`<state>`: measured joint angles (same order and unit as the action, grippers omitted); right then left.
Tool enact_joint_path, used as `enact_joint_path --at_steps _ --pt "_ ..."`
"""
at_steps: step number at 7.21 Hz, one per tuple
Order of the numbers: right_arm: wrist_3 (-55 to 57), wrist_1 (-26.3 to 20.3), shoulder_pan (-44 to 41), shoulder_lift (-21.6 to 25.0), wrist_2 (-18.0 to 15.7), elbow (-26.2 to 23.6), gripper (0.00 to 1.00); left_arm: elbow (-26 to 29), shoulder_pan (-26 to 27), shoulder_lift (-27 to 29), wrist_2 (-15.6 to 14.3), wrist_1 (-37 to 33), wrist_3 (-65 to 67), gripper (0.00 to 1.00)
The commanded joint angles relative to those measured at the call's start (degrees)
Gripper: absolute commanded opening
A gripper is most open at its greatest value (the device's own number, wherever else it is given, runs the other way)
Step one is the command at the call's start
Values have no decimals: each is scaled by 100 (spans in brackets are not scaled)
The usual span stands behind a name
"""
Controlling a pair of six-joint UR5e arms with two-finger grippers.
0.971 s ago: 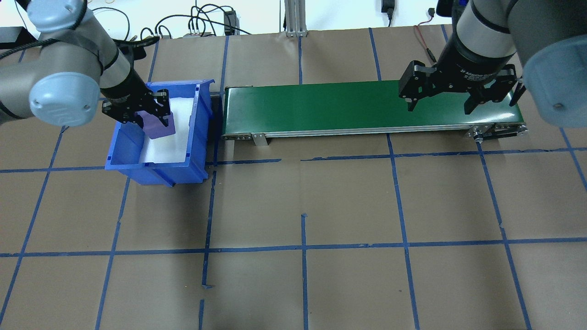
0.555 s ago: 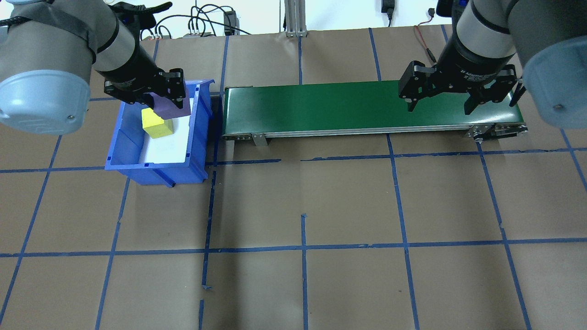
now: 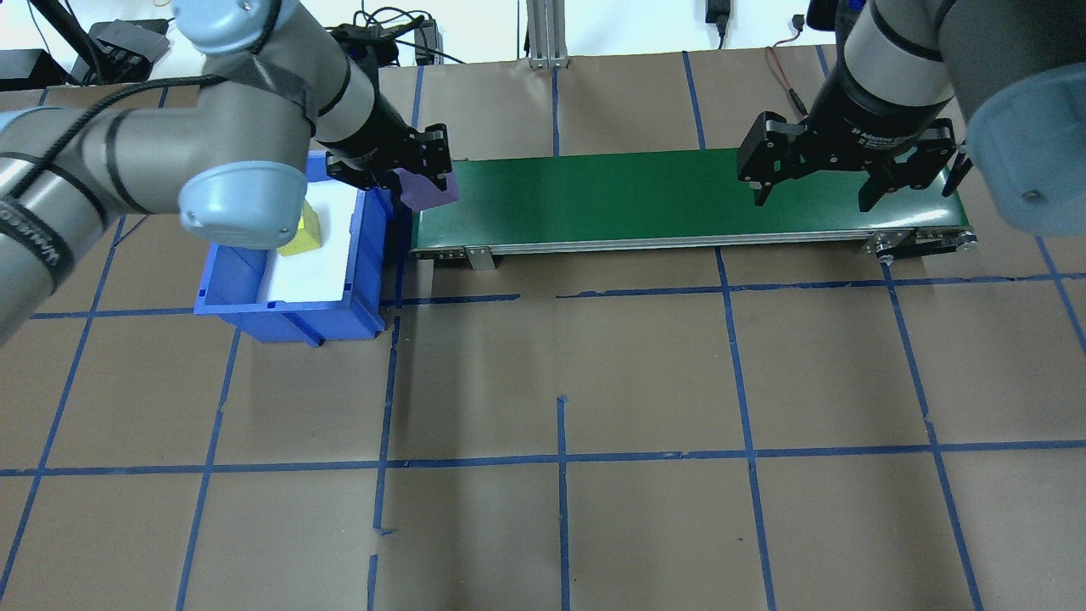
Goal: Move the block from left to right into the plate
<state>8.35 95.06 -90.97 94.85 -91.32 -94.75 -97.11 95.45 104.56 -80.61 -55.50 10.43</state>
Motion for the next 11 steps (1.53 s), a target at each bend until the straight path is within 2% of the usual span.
enact_joint_path --at_steps 1,2,4,6,7,8,9,10,11 --pt "0 4 0 -1 0 0 100 -1 97 459 2 477 83 31" --pt "0 -5 0 -1 0 0 100 -1 97 573 -7 478 82 31" --pt "0 4 0 -1 0 0 100 -27 97 671 -42 470 117 100" --pt "0 -5 0 7 0 0 100 77 88 645 -121 435 83 100" --pt "0 -5 0 -1 0 0 100 122 79 445 -565 408 13 100" --pt "0 -5 0 -1 0 0 100 270 62 208 -857 138 -110 100" --pt "0 -5 0 -1 0 0 100 454 -156 23 -868 -221 -250 100" --pt "0 -5 0 -1 0 0 100 561 -689 -110 -816 -590 -547 100" --pt "0 -5 0 -1 -9 -9 100 536 -1199 -129 -781 -620 -1194 100"
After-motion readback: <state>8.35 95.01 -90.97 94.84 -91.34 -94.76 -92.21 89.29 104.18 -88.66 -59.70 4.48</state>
